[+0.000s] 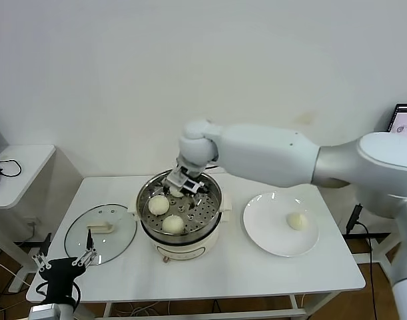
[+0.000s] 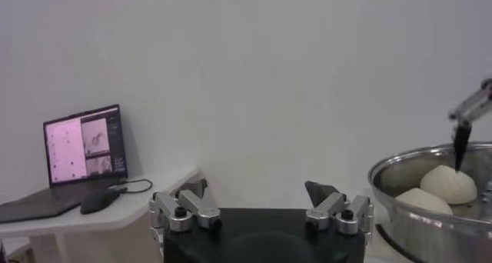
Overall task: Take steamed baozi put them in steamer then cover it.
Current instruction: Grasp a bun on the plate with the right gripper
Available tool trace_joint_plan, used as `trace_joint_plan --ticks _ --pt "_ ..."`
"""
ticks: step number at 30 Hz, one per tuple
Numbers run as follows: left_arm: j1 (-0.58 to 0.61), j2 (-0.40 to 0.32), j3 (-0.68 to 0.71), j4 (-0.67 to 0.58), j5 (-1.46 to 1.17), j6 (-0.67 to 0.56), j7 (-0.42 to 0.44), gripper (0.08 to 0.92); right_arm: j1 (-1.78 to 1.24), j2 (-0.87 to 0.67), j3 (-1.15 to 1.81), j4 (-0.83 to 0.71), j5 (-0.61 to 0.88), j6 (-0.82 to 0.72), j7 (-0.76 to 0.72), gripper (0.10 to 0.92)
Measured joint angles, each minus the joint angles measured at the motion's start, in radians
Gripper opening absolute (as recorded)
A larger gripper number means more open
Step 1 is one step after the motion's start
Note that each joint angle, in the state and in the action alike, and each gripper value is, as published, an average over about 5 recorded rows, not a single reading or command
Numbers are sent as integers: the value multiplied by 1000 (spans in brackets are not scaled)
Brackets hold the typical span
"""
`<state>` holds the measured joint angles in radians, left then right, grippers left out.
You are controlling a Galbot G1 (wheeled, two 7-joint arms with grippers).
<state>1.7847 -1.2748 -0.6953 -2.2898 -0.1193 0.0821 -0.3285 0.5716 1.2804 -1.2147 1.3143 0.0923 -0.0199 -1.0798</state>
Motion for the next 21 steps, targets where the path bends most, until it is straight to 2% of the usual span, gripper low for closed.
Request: trace_joint_plan --ticks 11,21 --pt "-16 30 16 -3 -8 21 4 823 -19 -262 34 94 22 -191 0 823" --pt "-30 51 31 13 -3 29 7 823 -149 -523 117 123 -54 -223 -28 823"
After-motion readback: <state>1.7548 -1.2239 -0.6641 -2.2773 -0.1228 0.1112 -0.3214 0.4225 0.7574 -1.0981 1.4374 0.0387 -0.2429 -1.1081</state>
